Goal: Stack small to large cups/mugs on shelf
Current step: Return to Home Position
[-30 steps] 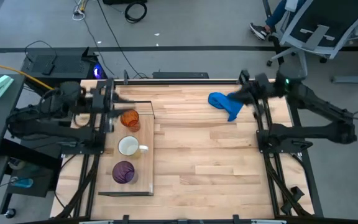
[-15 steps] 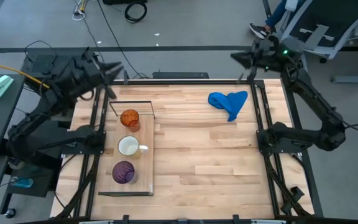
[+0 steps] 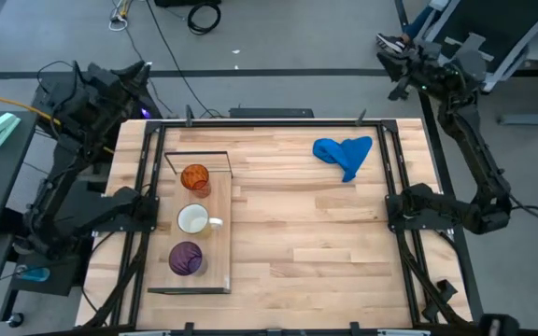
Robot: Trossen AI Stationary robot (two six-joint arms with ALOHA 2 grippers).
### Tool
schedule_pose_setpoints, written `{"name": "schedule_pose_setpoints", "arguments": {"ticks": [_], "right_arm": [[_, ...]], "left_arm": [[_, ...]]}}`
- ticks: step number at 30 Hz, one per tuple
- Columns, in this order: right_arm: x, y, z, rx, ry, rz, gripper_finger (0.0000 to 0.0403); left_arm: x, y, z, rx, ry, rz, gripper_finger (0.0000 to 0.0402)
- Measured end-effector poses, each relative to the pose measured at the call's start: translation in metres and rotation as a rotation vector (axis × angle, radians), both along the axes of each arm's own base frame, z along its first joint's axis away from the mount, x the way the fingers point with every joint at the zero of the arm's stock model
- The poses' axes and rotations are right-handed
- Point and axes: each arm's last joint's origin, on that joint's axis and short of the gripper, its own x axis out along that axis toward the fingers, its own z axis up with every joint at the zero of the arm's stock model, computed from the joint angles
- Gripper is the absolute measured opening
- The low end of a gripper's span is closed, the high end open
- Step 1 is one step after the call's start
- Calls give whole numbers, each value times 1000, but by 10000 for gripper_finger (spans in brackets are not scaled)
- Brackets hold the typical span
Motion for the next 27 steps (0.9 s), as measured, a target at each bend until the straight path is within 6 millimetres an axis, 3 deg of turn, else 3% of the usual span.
{"name": "schedule_pose_setpoints", "arguments": {"ticks": [9,13,17,22,27], "right_arm": [[-10,28,11,-7,-52,-7,17],[-16,46,9,-12,-14,-110,17],[-22,69,-4,-8,78,-150,17],[-30,100,-26,-54,39,-188,17],[-33,108,-56,-39,-20,-214,17]], "left_arm": [[-1,-3,5,8,-95,-25,89],[-6,-10,3,6,-49,2,91],[-15,-24,-11,-7,-45,76,85],[-27,-44,-41,18,-59,96,80],[-37,-60,-58,69,-119,89,85]]}}
